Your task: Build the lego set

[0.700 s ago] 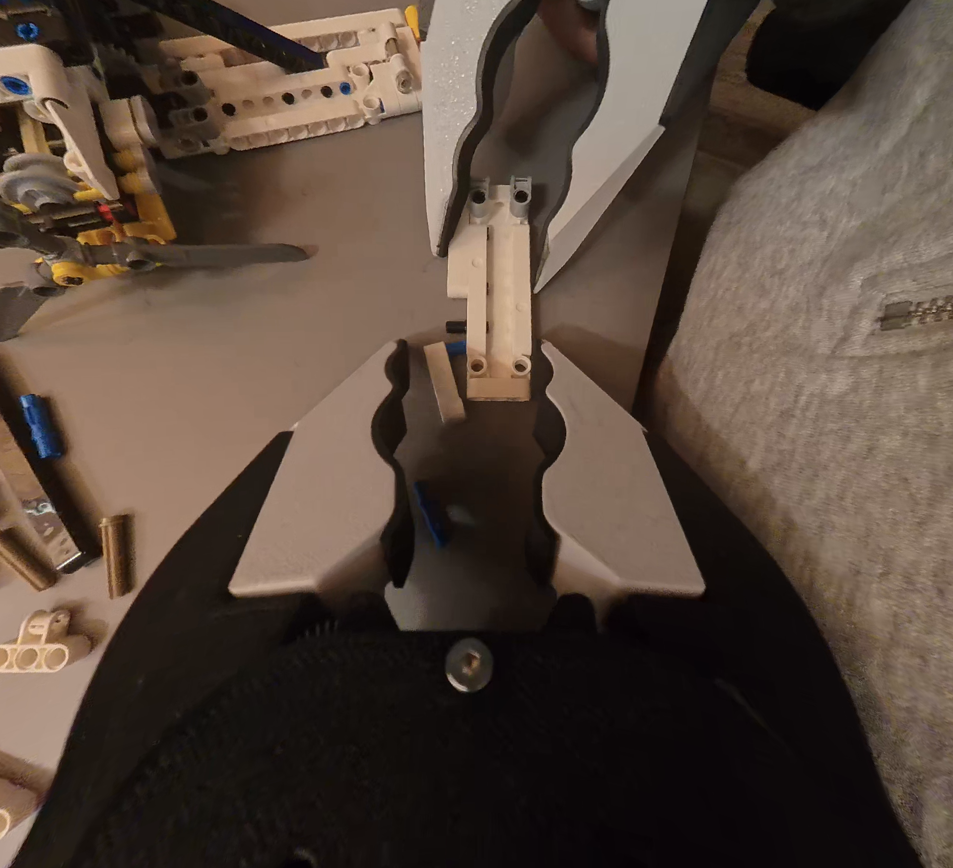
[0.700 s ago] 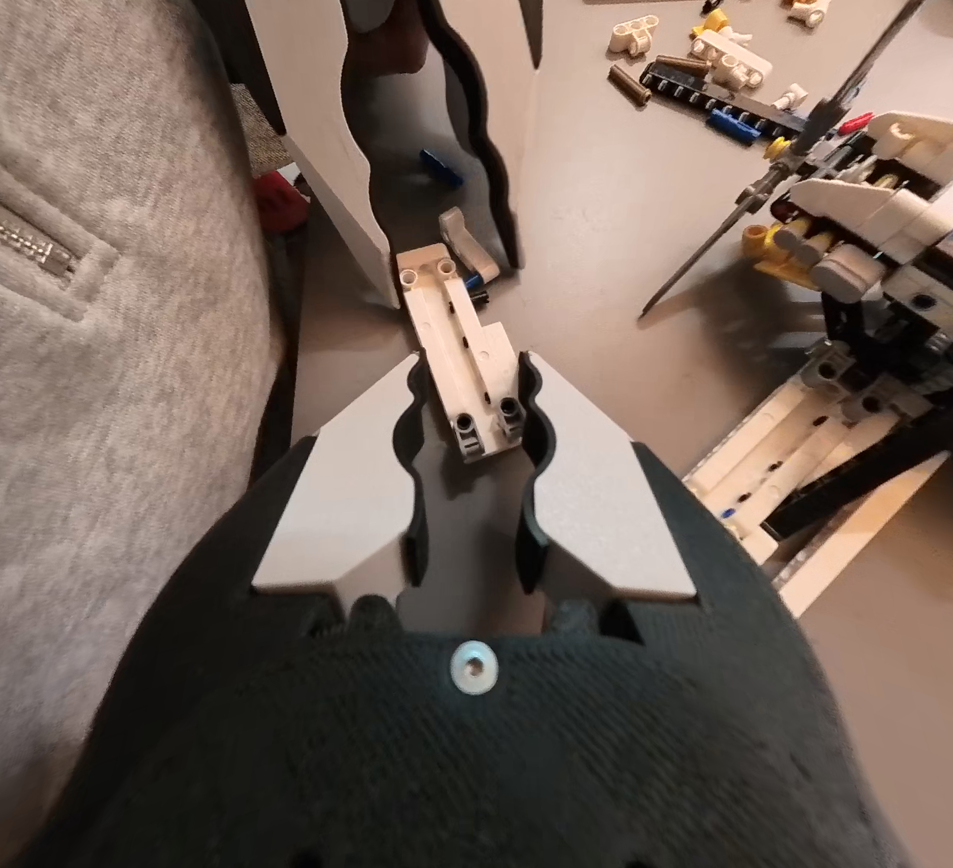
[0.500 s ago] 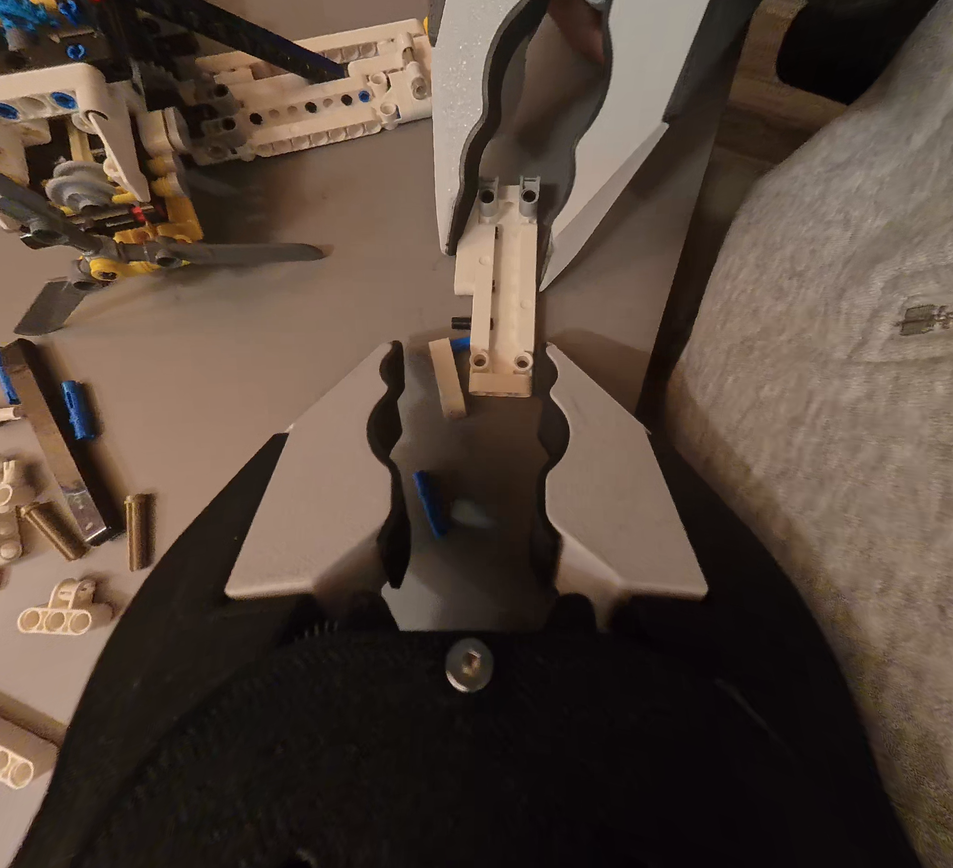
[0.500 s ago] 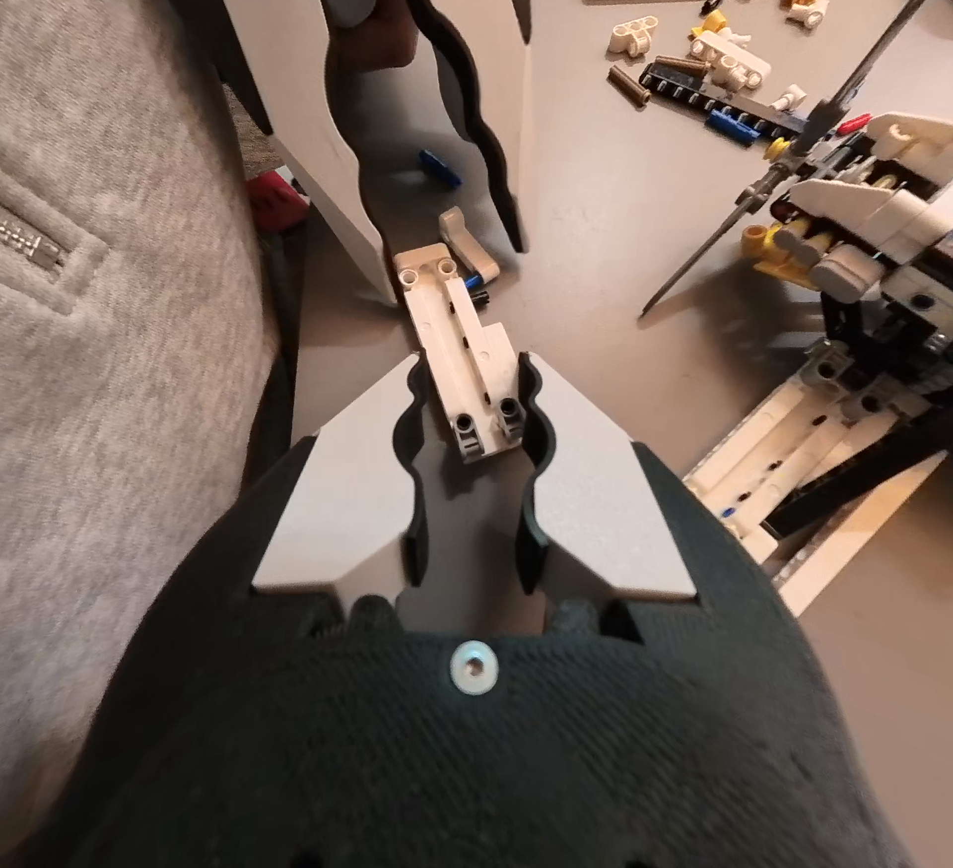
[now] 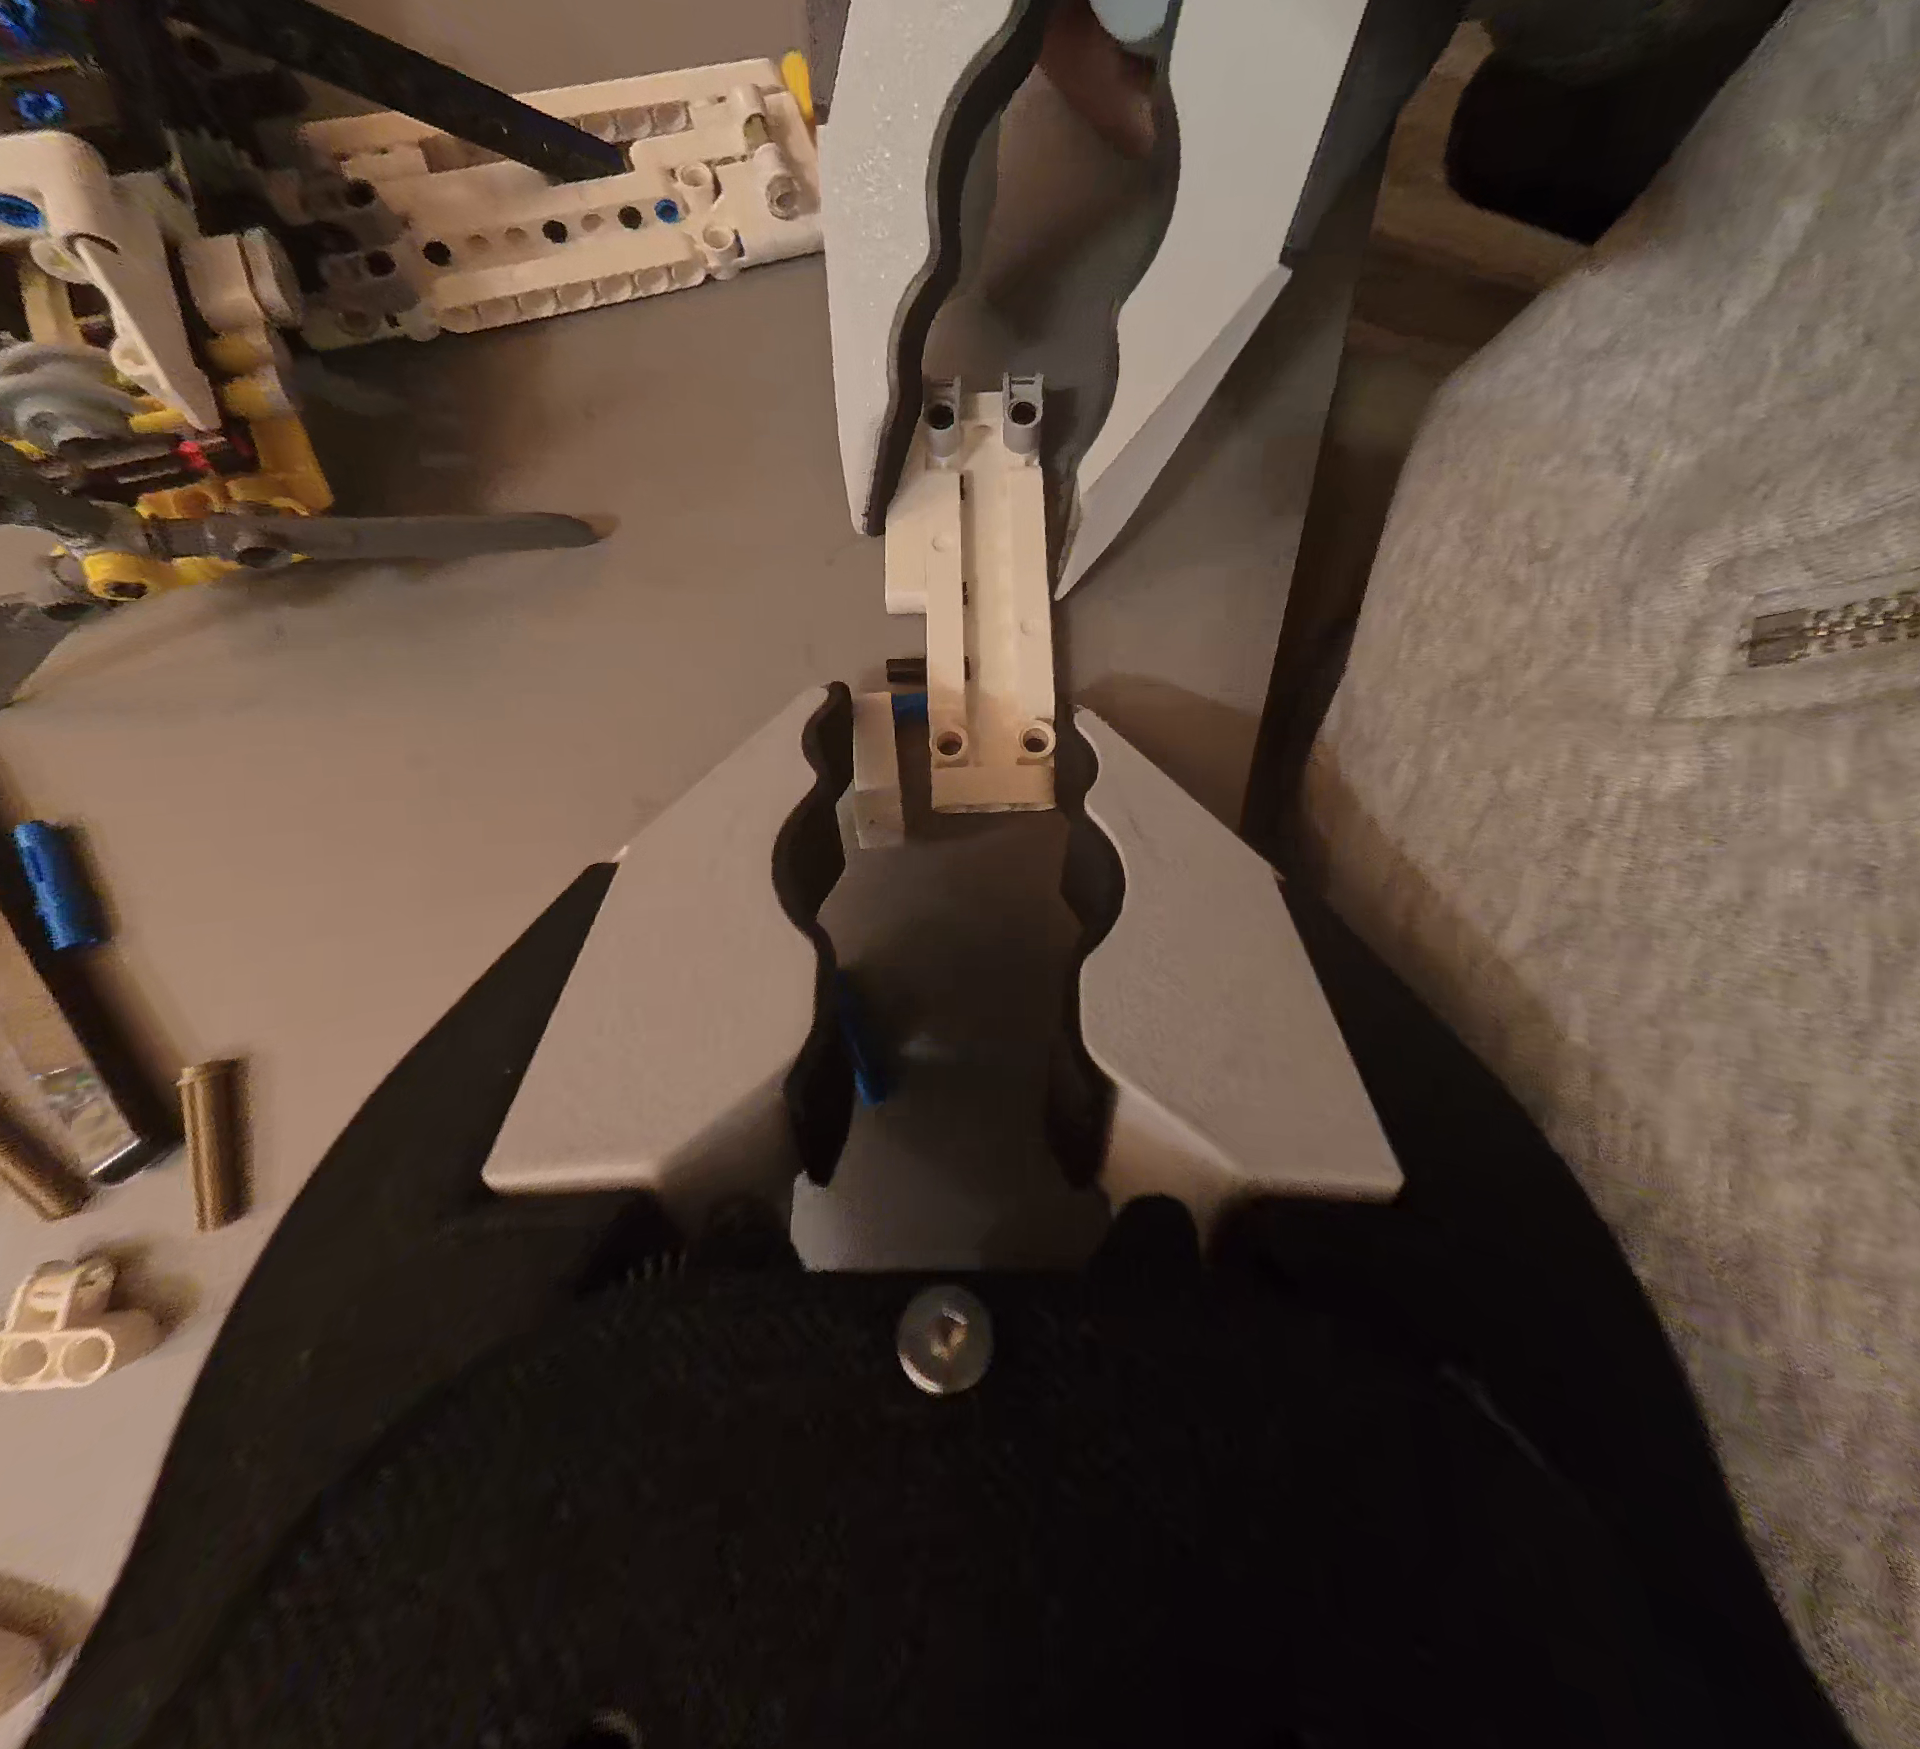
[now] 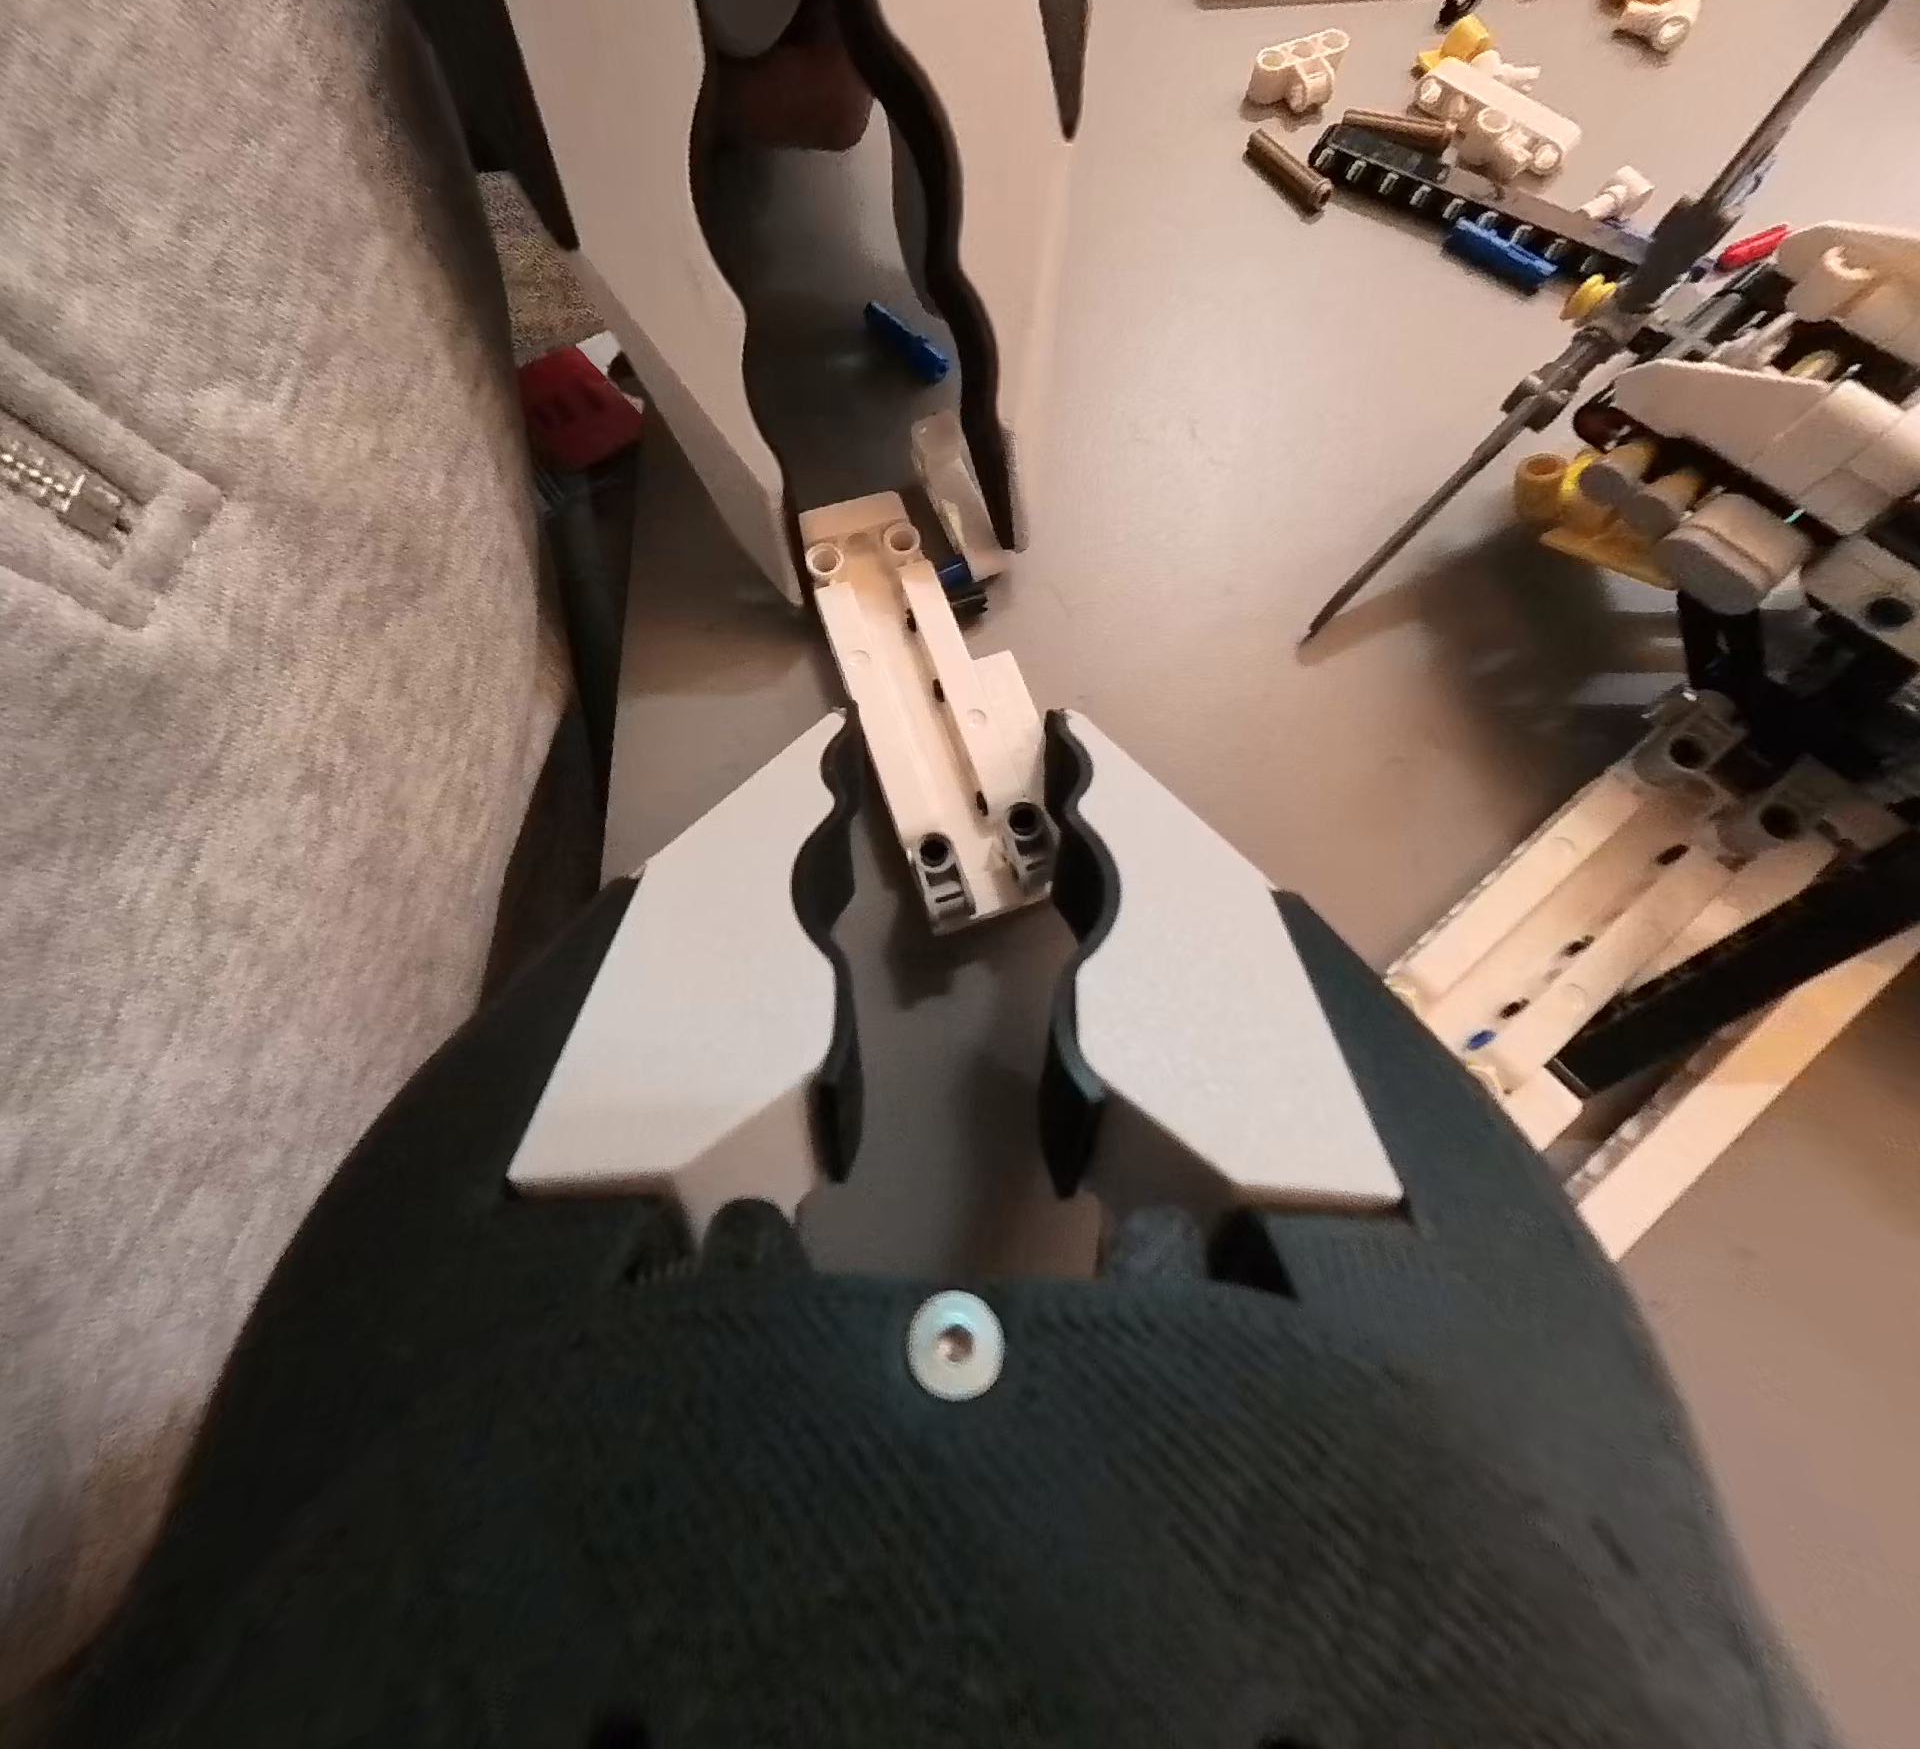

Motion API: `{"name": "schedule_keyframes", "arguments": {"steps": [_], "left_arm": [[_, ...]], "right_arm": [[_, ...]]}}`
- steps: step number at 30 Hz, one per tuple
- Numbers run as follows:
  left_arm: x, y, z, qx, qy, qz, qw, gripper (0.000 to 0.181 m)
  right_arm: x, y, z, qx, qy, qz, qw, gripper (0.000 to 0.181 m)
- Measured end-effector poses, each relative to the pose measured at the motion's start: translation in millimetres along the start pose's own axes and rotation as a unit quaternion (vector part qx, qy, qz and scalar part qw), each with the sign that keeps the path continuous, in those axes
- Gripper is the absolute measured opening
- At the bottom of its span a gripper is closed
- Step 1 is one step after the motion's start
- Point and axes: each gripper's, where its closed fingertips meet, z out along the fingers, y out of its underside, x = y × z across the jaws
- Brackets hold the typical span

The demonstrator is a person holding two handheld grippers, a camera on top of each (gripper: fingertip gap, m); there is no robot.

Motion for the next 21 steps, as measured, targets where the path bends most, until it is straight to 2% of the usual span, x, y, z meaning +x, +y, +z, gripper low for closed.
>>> {"name": "schedule_keyframes", "arguments": {"steps": [9, 10, 11, 21], "left_arm": [[3, -1, 0, 0.004, 0.038, -0.025, 0.999, 0.036], [9, -1, 0, 0.004, 0.060, -0.024, 0.998, 0.021], [2, -2, 2, 0.005, 0.039, -0.048, 0.998, 0.003], [-1, -2, -1, 0.014, 0.017, -0.080, 0.997, 0.009]], "right_arm": [[0, 1, 1, -0.004, 0.009, -0.019, 1.000, 0.034], [1, 1, 1, -0.005, 0.013, -0.023, 1.000, 0.034], [0, 1, 1, -0.005, 0.010, -0.031, 0.999, 0.034], [0, 1, 1, -0.003, 0.015, -0.021, 1.000, 0.034]]}}
